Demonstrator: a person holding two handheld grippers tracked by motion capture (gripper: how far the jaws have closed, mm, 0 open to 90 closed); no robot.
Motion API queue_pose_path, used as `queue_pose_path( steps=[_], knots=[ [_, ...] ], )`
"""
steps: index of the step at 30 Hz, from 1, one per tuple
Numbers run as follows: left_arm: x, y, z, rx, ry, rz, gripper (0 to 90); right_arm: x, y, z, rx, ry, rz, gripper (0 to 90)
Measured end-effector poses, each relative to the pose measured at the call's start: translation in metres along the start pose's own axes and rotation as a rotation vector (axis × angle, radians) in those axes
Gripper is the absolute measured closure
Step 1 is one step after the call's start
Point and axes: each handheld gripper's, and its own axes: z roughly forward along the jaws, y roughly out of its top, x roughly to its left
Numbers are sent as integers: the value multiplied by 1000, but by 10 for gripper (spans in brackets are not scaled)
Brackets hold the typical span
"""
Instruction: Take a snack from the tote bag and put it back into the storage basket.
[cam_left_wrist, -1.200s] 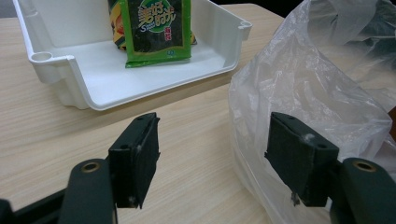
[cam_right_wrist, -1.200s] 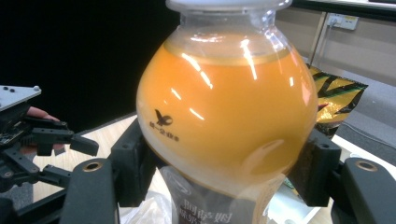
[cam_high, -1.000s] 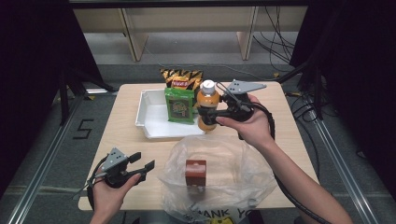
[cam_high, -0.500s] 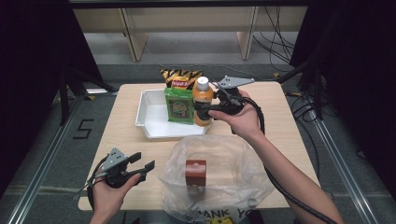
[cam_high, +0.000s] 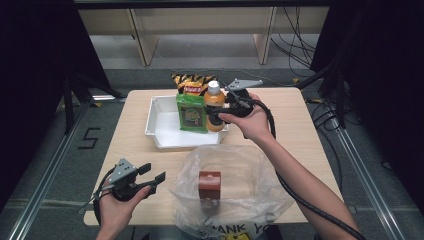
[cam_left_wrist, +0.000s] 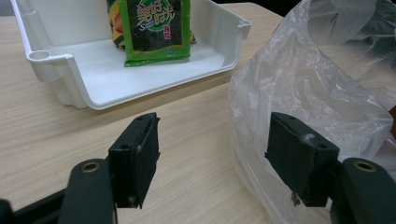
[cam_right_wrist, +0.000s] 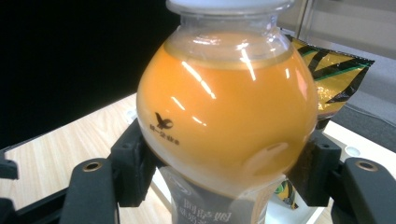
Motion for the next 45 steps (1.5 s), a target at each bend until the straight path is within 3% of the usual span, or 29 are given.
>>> queue_pose_path(
  steps=[4,5,6,9,11,12,14,16,20,21,22,26,34,36,38,41,43,44,45],
  knots=[
    [0,0,0,-1,-6,-12,336,-5,-2,8,10,-8,5,344],
    [1,0,1,-2,-2,2,336,-7,-2,10,9,-14,-8,344],
    [1,0,0,-1,5,6,336,-7,-3,12,11,-11,14,344],
    [1,0,1,1,5,6,336,-8,-4,19,15,-15,17,344],
    [1,0,1,1,4,6,336,-11,-4,22,20,-26,-4,344],
    [1,0,1,-1,4,6,336,-11,-5,24,21,-24,20,344],
    [1,0,0,-1,4,4,336,-12,-5,27,20,-24,25,344],
    [1,0,0,-3,-3,2,336,-15,-6,30,19,-44,0,344],
    [1,0,1,-3,-2,1,336,-16,-7,34,38,-37,38,344],
    [1,0,0,0,4,5,336,-18,-8,36,31,-38,20,344],
    [1,0,1,-1,2,4,336,-16,-8,36,40,-38,45,344],
    [1,0,1,-2,1,3,336,-18,-9,42,21,-47,32,344],
    [2,0,1,-3,-7,6,336,-24,-11,48,54,-48,41,344],
    [2,0,1,-3,-6,6,336,-26,-13,52,48,-54,19,344],
    [1,-1,1,-6,-12,-9,336,-26,-13,54,55,-64,41,344],
    [2,0,1,0,-6,5,336,-26,-14,56,73,-61,66,344],
    [2,0,1,-4,-7,4,336,-29,-16,58,70,-69,49,344],
    [2,0,1,-4,-6,2,336,-28,-16,59,70,-62,79,344],
    [2,0,1,-4,-6,3,336,-30,-16,59,80,-71,60,344]
  ],
)
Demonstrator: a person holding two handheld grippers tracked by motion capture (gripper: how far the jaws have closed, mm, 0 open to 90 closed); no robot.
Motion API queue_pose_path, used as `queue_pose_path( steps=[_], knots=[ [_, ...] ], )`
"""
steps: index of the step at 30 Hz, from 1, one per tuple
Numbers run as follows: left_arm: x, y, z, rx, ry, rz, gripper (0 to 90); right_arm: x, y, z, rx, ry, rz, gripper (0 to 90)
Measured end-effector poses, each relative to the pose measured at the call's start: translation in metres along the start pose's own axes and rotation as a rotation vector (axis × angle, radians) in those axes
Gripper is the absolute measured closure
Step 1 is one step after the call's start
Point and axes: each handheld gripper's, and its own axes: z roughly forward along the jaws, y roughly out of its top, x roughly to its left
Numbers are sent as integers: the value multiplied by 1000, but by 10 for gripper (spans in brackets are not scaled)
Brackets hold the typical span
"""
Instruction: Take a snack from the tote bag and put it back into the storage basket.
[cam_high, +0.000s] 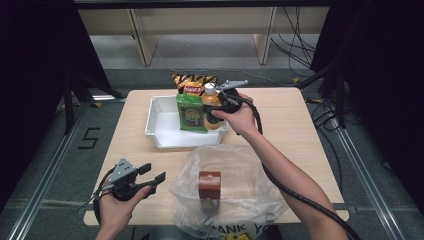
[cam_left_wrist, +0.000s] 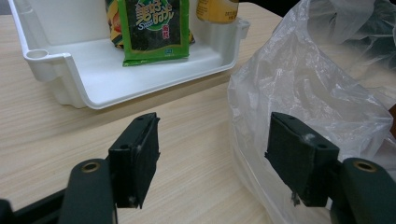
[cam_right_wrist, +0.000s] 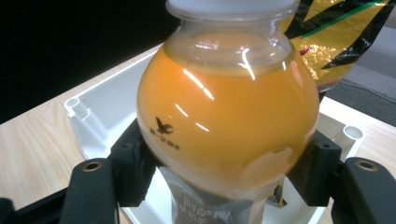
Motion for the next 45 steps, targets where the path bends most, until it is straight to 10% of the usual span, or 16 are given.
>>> queue_pose_path(
  steps=[13,15,17,45],
  knots=[
    [0,0,0,1,-2,-1,336,-3,-6,8,11,-6,-2,344],
    [0,0,0,2,-1,2,335,-8,-8,7,44,-36,-65,344],
    [0,0,0,1,-2,0,335,-1,-8,11,7,-9,18,343],
    [0,0,0,3,-2,1,334,-8,-24,22,82,-23,-43,343]
  ],
)
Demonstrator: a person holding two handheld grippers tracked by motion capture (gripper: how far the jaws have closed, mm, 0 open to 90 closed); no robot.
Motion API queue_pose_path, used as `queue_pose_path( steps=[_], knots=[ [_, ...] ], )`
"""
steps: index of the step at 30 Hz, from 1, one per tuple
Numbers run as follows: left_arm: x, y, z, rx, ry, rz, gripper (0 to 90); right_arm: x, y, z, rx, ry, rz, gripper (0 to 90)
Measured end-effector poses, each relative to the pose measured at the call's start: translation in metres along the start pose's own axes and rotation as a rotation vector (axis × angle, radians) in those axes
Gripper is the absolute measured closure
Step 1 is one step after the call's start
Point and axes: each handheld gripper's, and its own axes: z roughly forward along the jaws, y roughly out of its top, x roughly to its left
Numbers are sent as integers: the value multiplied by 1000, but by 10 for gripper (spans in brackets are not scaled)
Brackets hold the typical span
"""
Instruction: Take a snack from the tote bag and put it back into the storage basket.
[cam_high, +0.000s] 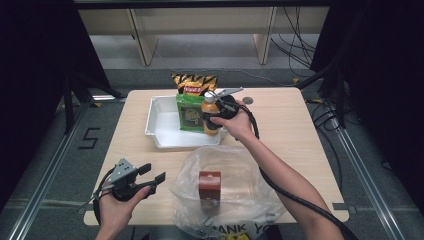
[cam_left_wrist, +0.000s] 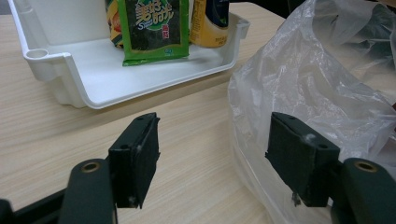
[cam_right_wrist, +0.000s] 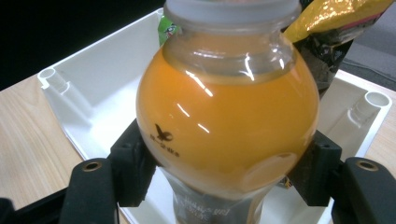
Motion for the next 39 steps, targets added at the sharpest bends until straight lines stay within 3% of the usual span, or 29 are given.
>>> queue_pose_path(
  steps=[2,4,5,6,8,10,11,13,14,15,17,20,21,27,28,32,33,34,37,39],
  knots=[
    [0,0,-1,9,13,3,334,-1,-2,0,11,-7,-13,343],
    [0,0,0,-4,-1,1,334,1,-2,2,3,6,12,343],
    [0,0,0,-5,0,0,334,-1,-3,2,14,-14,-9,342],
    [0,0,0,-5,0,-1,334,3,-2,4,-9,-1,40,343],
    [-1,0,-1,11,12,2,334,4,-4,6,-25,1,62,342],
    [-1,0,-1,12,11,5,333,3,-4,5,6,5,45,342],
    [-1,0,-1,12,11,5,333,4,-5,7,-8,7,66,342],
    [-1,0,-1,12,12,4,333,3,-6,8,-13,3,56,342],
    [-1,0,-1,11,12,2,333,2,-7,8,-11,-4,48,342],
    [-1,0,-1,11,12,3,333,-2,-8,6,23,-19,4,342],
    [0,0,-1,10,12,4,333,-3,-9,8,15,-20,-5,342],
    [0,0,0,13,10,7,333,-2,-9,9,16,-17,13,342],
    [0,0,0,12,9,5,333,0,-8,8,25,-5,53,342],
    [0,0,1,2,-2,2,333,0,-11,11,41,-2,55,341],
    [0,0,1,2,-2,3,333,0,-12,13,18,-10,52,341],
    [0,0,1,4,1,3,333,2,-14,15,20,2,68,341],
    [0,0,1,4,1,3,333,2,-14,16,22,-9,63,340],
    [0,0,1,5,1,4,332,-1,-15,14,52,-17,22,341],
    [0,0,1,2,-3,2,333,-2,-17,17,31,-32,16,340],
    [0,0,0,5,3,2,333,-3,-18,16,55,-24,1,340]
  ],
)
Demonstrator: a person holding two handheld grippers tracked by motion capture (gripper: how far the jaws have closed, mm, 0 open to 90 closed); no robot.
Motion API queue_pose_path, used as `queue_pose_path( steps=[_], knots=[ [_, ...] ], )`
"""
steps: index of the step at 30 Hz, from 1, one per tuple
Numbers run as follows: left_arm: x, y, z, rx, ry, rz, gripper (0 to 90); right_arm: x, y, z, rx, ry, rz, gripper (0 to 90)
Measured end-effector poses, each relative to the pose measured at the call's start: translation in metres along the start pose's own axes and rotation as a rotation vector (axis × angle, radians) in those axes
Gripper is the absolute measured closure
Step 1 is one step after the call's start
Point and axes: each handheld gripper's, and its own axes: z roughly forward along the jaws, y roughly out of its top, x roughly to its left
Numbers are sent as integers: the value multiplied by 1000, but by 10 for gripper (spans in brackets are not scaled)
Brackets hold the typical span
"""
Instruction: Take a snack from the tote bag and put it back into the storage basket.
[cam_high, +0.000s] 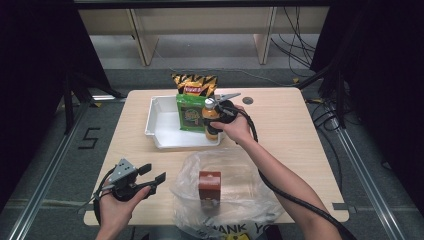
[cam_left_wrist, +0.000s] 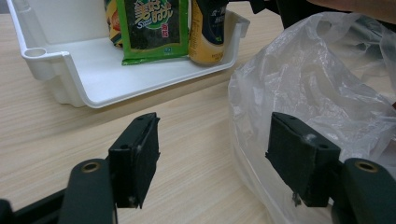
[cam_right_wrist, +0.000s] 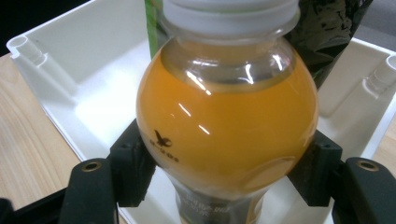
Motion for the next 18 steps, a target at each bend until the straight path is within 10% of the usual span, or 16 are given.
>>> queue_pose_path(
  steps=[4,11,13,18],
  knots=[
    [0,0,0,0,-2,1,333,6,1,0,8,28,73,339],
    [0,0,1,-3,-6,0,333,1,-3,2,27,0,-7,338],
    [0,0,0,-3,-5,0,332,8,-2,5,-9,23,79,338],
    [0,0,0,-3,-4,-1,332,2,-3,1,41,8,-7,337]
  ],
)
